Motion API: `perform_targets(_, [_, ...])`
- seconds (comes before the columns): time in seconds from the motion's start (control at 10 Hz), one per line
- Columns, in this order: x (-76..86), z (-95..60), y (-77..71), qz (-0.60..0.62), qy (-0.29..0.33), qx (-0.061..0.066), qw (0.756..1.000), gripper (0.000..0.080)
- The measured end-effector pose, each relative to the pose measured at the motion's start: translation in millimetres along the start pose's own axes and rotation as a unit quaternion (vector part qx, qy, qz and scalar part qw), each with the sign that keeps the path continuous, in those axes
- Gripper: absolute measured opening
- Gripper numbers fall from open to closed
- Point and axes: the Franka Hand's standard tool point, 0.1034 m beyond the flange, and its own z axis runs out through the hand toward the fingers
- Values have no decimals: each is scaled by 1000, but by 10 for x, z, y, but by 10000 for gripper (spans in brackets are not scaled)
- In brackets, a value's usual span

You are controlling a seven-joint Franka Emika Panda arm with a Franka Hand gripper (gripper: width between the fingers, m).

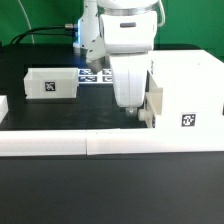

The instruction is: Assemble drawer

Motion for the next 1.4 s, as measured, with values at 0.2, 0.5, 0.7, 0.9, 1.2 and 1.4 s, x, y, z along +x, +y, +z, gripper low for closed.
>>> perform_targets(0.2, [-142, 18, -29, 4, 1, 3, 1000, 648])
perform_targets(0.5, [-361, -31, -163, 13, -1, 3, 1000, 648])
perform_targets(0.7, [-510, -101, -350, 27, -4, -11, 1000, 648])
perform_targets(0.9, [-633, -170, -552, 53, -5, -40, 998, 648])
perform_targets(1.2, [-675, -156, -624, 66, -6, -42, 997, 648])
perform_targets(1.4, [-675, -150, -628, 73, -5, -42, 996, 648])
